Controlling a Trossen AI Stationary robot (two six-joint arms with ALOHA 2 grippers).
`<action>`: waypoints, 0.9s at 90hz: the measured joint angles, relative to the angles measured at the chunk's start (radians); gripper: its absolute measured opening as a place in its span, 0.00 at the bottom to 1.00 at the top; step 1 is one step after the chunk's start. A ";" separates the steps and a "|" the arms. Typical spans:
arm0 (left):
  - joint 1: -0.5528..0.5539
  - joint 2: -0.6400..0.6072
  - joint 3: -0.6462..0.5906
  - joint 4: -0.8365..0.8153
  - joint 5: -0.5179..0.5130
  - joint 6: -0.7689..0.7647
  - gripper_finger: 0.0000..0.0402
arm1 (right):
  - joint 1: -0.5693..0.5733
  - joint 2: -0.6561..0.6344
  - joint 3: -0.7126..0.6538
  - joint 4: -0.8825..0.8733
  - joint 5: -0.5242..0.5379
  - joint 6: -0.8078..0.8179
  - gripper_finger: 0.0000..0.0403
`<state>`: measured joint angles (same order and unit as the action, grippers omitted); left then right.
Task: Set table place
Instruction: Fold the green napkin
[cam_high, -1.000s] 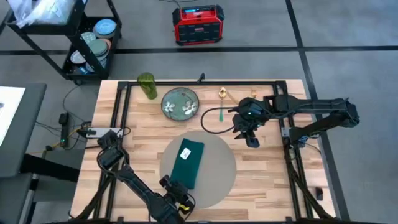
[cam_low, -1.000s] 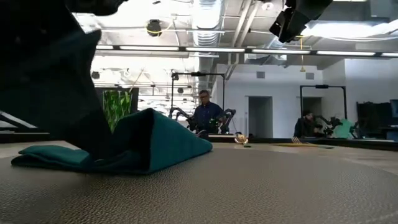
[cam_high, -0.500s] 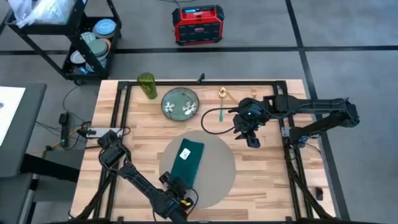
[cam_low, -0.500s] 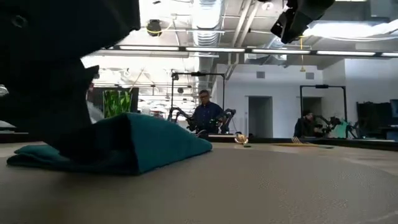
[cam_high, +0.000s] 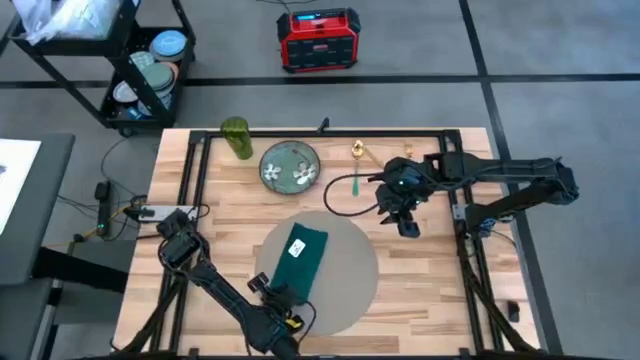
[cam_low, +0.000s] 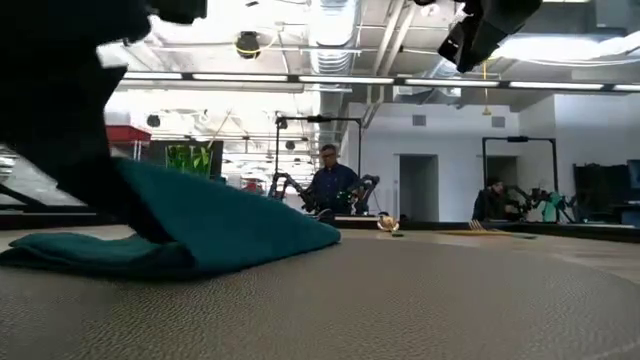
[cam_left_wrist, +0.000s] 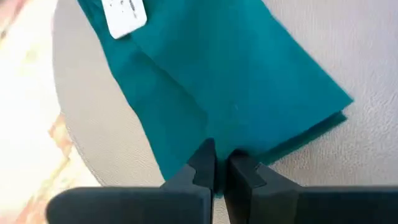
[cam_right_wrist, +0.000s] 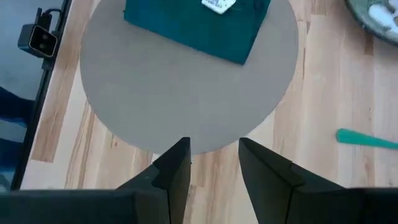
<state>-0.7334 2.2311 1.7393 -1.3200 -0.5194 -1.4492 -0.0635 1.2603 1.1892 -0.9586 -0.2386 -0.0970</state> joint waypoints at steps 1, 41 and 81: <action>0.000 0.000 -0.001 -0.001 0.002 0.000 0.00 | 0.000 -0.001 0.000 -0.003 0.000 0.001 0.31; -0.025 0.000 -0.022 -0.174 0.071 -0.055 0.00 | -0.006 -0.125 0.000 -0.082 0.001 0.104 0.31; -0.007 0.000 -0.114 -0.207 0.122 0.007 0.00 | -0.007 -0.212 0.001 -0.074 0.003 0.308 0.31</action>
<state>-0.7404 2.2311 1.6252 -1.5274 -0.3969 -1.4426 -0.0707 1.0480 1.1900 -1.0326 -0.2361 0.2108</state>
